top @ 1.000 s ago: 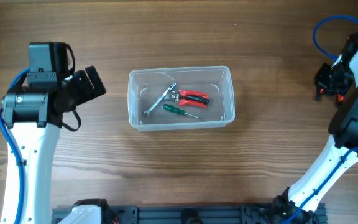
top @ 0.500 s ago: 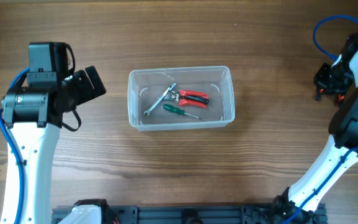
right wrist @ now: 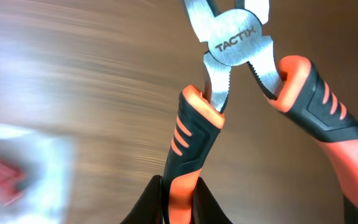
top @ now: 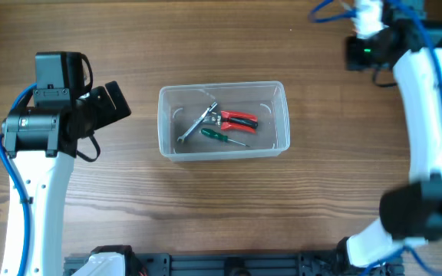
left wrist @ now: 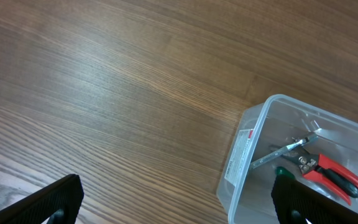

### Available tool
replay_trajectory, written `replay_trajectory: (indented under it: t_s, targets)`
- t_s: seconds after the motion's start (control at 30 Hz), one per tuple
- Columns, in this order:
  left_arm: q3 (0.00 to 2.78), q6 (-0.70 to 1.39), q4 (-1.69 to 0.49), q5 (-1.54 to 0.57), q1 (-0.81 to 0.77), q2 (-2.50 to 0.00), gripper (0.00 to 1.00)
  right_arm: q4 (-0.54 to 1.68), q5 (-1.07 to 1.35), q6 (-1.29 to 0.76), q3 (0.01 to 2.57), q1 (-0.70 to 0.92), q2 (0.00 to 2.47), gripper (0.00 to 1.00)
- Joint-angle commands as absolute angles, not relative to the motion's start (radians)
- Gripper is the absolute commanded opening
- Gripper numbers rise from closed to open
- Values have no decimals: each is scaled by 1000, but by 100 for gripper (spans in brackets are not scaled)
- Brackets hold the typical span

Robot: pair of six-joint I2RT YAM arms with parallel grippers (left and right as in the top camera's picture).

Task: Pack container
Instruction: 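Lower the pliers into the container and open the right gripper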

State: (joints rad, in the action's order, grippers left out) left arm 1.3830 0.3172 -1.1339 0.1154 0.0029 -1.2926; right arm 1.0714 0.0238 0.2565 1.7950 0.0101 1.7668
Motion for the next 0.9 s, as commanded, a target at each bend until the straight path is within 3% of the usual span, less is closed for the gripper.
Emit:
replay_trajectory:
  t_s: [0.0, 0.13, 0.33, 0.6, 0.87]
  targets:
    - [1391, 323, -1134, 121, 9, -1296, 100, 1122, 80, 504, 1807, 183, 1684, 4]
    - [1391, 323, -1135, 121, 9, -1296, 100, 1219, 123, 577, 1804, 390, 1681, 4]
    - [1391, 323, -1135, 121, 9, -1296, 100, 1237, 227, 576, 1720, 525, 1722, 4]
    - [1391, 323, -1137, 121, 9, -1296, 100, 1159, 230, 778, 1533, 539, 1818, 4]
    - [1391, 323, -1158, 121, 9, -1296, 100, 983, 226, 837, 1448, 539, 1917, 4]
